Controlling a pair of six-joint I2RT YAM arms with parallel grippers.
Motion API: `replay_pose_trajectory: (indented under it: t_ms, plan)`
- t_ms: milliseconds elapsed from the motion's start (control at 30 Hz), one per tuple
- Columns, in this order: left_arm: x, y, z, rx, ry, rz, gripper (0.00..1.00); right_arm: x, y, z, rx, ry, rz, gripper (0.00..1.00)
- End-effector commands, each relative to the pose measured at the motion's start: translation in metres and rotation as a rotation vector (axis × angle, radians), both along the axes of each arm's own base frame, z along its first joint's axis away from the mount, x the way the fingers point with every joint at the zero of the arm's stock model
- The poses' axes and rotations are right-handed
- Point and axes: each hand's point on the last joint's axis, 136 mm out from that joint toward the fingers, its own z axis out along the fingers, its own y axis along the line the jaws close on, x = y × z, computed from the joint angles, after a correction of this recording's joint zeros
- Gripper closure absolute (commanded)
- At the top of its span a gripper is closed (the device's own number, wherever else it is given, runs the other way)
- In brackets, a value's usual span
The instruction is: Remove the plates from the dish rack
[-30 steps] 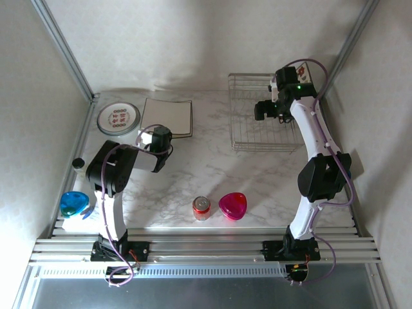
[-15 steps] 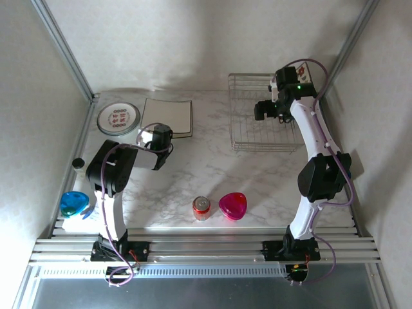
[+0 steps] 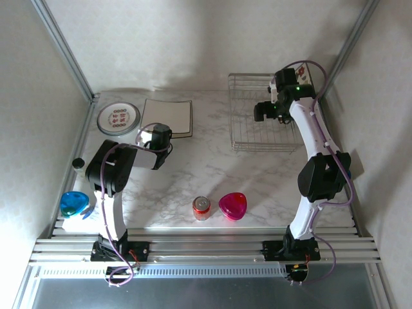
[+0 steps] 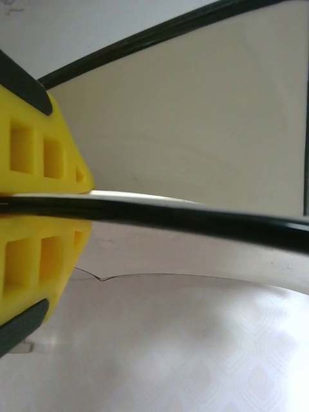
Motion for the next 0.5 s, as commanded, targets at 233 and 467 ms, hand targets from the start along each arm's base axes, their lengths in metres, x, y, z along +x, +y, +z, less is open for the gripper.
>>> replay_pose_trajectory:
  t_ms: [233, 467]
  plan:
    - [0.0006, -0.0005, 0.0317, 0.008, -0.061, -0.045, 0.78, -0.0028, 0.0054, 0.009, 0.026, -0.027, 0.018, 0.01]
    - [-0.0006, -0.0053, 0.0298, 0.02, -0.042, -0.082, 0.7, -0.002, 0.0063, 0.009, 0.03, -0.029, 0.018, 0.01]
